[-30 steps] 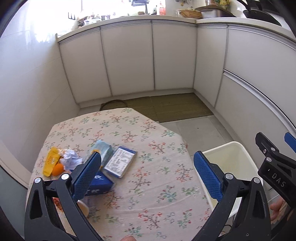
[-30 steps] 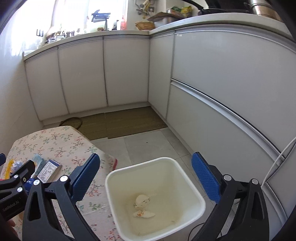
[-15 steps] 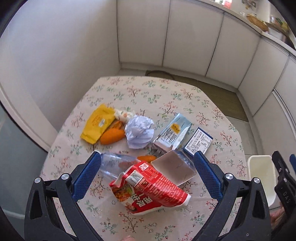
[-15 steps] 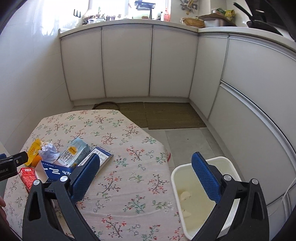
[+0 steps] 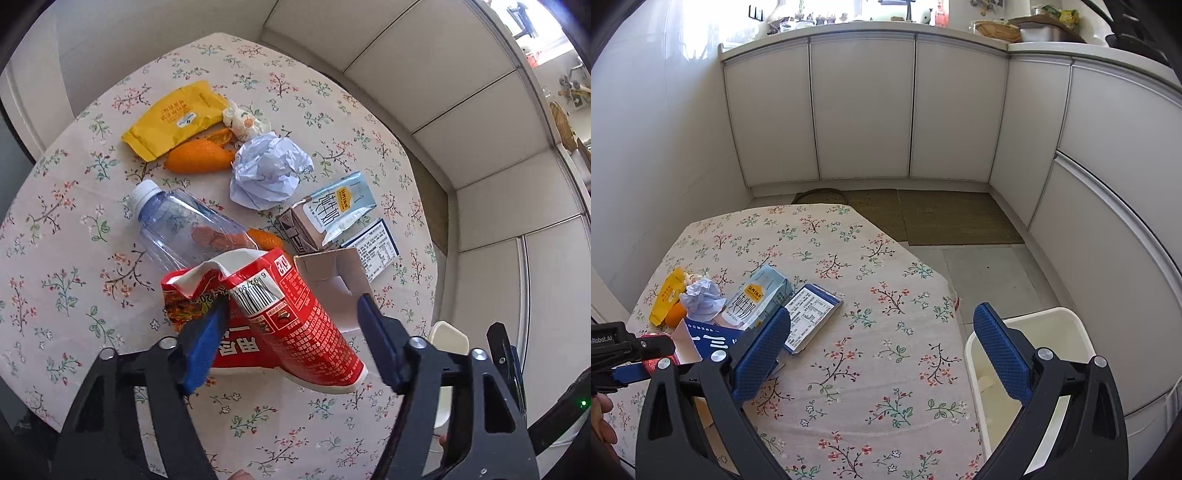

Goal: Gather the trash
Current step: 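Grasp the red noodle bag with the left tool while the right tool grasps the blue carton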

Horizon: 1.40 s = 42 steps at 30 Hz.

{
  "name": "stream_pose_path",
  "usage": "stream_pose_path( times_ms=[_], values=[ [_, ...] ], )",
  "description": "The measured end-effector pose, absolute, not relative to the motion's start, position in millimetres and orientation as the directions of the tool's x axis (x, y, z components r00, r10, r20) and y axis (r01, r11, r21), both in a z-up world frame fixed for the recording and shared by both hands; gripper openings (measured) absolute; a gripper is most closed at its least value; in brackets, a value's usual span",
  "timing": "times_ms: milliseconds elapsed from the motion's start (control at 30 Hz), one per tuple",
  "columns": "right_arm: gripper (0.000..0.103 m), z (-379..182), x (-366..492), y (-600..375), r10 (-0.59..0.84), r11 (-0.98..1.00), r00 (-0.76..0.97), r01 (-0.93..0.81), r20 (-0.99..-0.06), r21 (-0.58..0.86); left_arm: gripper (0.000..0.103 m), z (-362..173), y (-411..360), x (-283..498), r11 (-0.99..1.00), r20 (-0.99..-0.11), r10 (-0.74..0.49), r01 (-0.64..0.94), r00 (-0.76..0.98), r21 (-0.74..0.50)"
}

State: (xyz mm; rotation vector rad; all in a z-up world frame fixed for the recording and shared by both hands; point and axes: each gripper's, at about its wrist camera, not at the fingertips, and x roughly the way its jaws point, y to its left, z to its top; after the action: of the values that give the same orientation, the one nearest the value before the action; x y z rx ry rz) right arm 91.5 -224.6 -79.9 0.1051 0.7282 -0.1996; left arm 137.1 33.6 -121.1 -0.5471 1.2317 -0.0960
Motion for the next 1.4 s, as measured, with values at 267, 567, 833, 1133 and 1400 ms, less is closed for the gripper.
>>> stream_pose_path(
  times_ms=[267,567,833,1133,1400],
  values=[
    [0.096,-98.1,109.8,-194.6,0.070,0.997,0.700,-0.070,-0.711,0.029,0.033,-113.9,54.8,127.3,0.867,-0.845,-0.372,-0.181,0.383,-0.464],
    [0.096,-129.8,89.0,-107.5,0.159,0.851,0.724,-0.446,-0.672,-0.279,0.033,-60.4,81.8,112.9,0.890,-0.772,-0.324,-0.102,0.547,-0.445],
    [0.096,-151.9,98.7,-81.0,0.133,0.817,0.730,-0.464,-0.671,-0.343,0.033,-35.0,105.8,109.1,0.882,-0.722,-0.306,-0.100,0.620,-0.460],
    [0.096,-171.3,97.3,-52.7,0.146,0.741,0.712,-0.539,-0.687,-0.401,0.033,-35.3,118.2,105.6,0.867,-0.723,-0.312,-0.127,0.617,-0.482],
    [0.045,-166.4,123.0,-69.0,0.206,0.832,0.664,-0.506,-0.719,-0.229,0.033,-35.9,117.0,105.7,0.871,-0.722,-0.309,-0.121,0.620,-0.476]
  ],
)
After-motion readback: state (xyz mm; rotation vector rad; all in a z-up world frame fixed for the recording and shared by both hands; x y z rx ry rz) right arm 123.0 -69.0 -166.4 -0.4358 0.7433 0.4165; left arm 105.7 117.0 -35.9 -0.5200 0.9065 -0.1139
